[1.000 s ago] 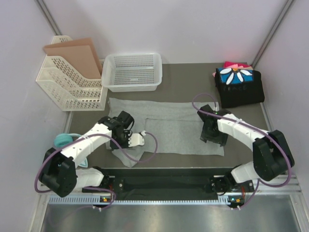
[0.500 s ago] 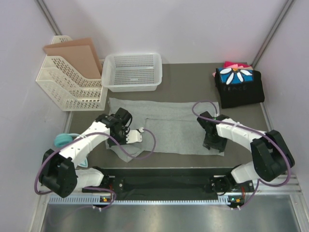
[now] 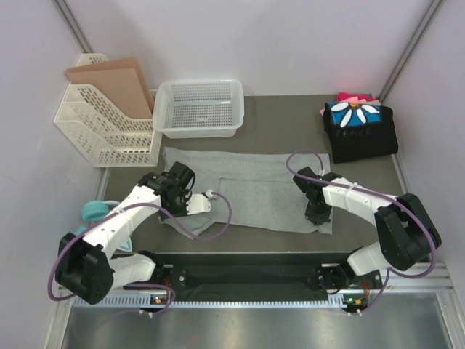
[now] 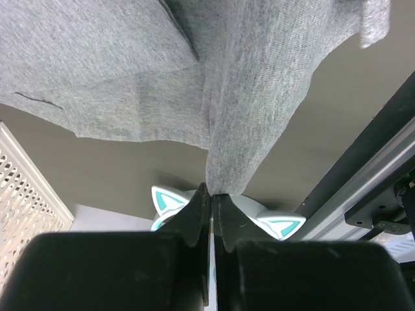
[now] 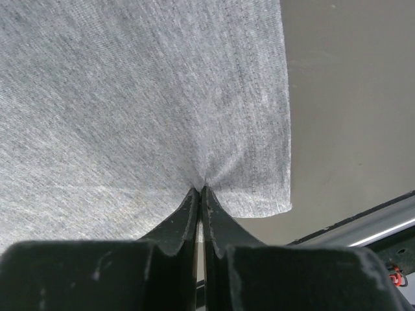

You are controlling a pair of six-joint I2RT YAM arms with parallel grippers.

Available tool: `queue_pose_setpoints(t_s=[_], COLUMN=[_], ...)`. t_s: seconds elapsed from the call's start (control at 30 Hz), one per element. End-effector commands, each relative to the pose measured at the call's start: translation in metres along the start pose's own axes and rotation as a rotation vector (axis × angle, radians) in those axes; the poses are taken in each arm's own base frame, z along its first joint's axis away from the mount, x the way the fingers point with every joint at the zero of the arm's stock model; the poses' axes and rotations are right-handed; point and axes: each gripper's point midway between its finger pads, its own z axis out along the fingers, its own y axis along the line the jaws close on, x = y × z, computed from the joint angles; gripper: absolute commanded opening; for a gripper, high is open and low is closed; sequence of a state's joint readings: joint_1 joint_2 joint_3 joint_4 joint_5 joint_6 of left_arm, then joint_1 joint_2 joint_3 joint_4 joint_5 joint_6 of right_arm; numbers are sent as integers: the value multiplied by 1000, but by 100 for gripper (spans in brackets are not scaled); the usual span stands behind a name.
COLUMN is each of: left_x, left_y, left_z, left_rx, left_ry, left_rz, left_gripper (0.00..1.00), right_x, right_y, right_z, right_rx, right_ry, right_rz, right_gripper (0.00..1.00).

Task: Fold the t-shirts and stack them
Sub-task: Grap the side of the flattened tshirt closest away from the robot with both arms, then fold the other side of the tshirt into a rectangle

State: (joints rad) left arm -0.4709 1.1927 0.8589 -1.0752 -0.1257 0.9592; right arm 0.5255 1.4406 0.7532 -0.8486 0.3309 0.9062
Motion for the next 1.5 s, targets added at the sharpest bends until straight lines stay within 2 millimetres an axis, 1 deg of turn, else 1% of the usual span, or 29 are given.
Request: queue_pose_setpoints(t_s=[0.0,0.1,0.2,0.23,0.27,0.3,0.43,0.47,0.57,0.67,0.77,0.8,0.87,0.9,0.93,0.97,1.0,1.03,1.07,1.13,1.17,1.23,1.27,1.3,1.33,1.37,1.43,1.47], left_x=[3,5,6,7,8,8,13,16,18,18,16,13,9,8,2,0,-3,-6,-11,-15,-21,-26,-30,-32,-33,-35,-34,-33], left_y=[8,11,10,9,7,8,1,-5,-11,-12,-7,-2,7,13,23,29,36,43,50,60,68,77,86,91,94,103,111,117], left_z=[-17,-23,-34,-40,-44,-49,-59,-62,-69,-70,-70,-69,-67,-66,-65,-58,-57,-55,-49,-45,-41,-39,-38,-38,-38,-37,-31,-31], left_rx=[-46,-64,-68,-61,-58,-66,-57,-40,-26,-28,-34,-51,-61,-76,-105,-98,-109,-122,-107,-103,-89,-89,-94,-101,-103,-110,-108,-116], left_ry=[2,1,-6,-6,-8,-14,-17,-14,-21,-23,-23,-28,-25,-19,-28,-9,-7,-1,13,30,38,39,45,45,46,51,70,76], left_rz=[-22,-26,-32,-32,-34,-37,-37,-41,-48,-49,-46,-43,-32,-29,-26,-13,-12,-9,-6,-9,-9,-9,-2,-3,-2,-1,2,-3], left_gripper=[0,0,0,0,0,0,0,0,0,0,0,0,0,0,0,0,0,0,0,0,0,0,0,0,0,0,0,0], right_x=[-8,-6,2,8,8,12,24,25,27,27,20,13,3,-5,-10,-15,-23,-29,-37,-49,-57,-68,-73,-80,-85,-90,-97,-102], right_y=[-3,-10,-20,-24,-26,-28,-34,-36,-40,-42,-38,-34,-31,-25,-24,-22,-16,-14,-10,-7,-5,-2,-2,0,-1,0,-1,0], right_z=[-14,-30,-42,-44,-49,-50,-60,-62,-67,-71,-78,-83,-85,-89,-86,-85,-89,-86,-89,-86,-89,-87,-86,-88,-84,-84,-79,-78], right_rx=[-30,-60,-79,-80,-98,-102,-139,-141,-149,-150,-160,-171,-155,-167,-146,-141,-153,-142,-150,-138,-146,-136,-131,-136,-119,-119,-103,-100], right_ry=[-56,-70,-66,-52,-61,-54,-28,-26,-27,-24,-39,-58,-77,-94,-92,-97,-111,-109,-122,-124,-138,-145,-148,-159,-151,-158,-157,-160], right_rz=[18,19,5,-6,0,-7,-31,-36,-51,-62,-66,-60,-67,-65,-65,-75,-65,-61,-60,-45,-44,-35,-41,-35,-37,-32,-29,-23], right_gripper=[0,0,0,0,0,0,0,0,0,0,0,0,0,0,0,0,0,0,0,0,0,0,0,0,0,0,0,0])
